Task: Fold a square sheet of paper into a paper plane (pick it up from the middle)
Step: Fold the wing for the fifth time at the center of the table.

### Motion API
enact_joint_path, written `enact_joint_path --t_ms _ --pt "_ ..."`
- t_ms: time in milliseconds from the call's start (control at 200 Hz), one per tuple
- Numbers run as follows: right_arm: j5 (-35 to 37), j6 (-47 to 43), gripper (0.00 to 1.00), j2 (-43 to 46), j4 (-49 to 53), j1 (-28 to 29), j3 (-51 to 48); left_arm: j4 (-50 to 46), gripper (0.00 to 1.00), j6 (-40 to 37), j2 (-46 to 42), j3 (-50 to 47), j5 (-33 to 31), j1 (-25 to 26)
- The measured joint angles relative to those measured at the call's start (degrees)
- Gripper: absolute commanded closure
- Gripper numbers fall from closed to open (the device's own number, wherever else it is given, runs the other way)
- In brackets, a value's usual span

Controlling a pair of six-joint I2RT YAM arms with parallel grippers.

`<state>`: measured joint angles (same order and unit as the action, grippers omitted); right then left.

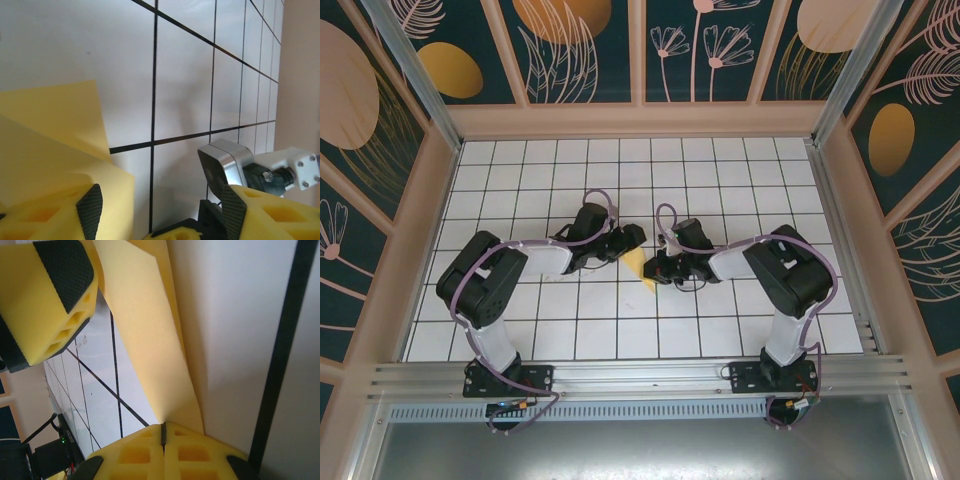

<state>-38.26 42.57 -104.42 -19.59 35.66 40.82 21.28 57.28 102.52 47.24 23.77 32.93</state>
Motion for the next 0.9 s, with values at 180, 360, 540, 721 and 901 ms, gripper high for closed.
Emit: enact_joint_path --t_ms 180,360,540,721,901 --pt "0.0 0.0 1.00 0.0 0.0 0.0 0.0 0.4 0.32 -0.1 0.6 0.9 1.3 0.7" --pt "0.0 0.0 1.00 0.0 0.0 0.0 0.0 -1.5 0.33 -0.5 3.2 4.8 0.2 1.0" --pt "0.0 0.0 1.00 0.0 0.0 0.0 0.0 -8.0 0.36 -0.9 5.5 8.5 -5.6 1.0" --pt "0.3 0.0 1.00 0.0 0.1 0.0 0.0 -10.0 0.38 -0.9 5.7 8.1 -7.8 0.6" --pt "0.5 0.0 1.00 0.0 0.1 0.1 0.0 -9.7 0.38 -0.7 5.0 7.1 -6.8 -0.4"
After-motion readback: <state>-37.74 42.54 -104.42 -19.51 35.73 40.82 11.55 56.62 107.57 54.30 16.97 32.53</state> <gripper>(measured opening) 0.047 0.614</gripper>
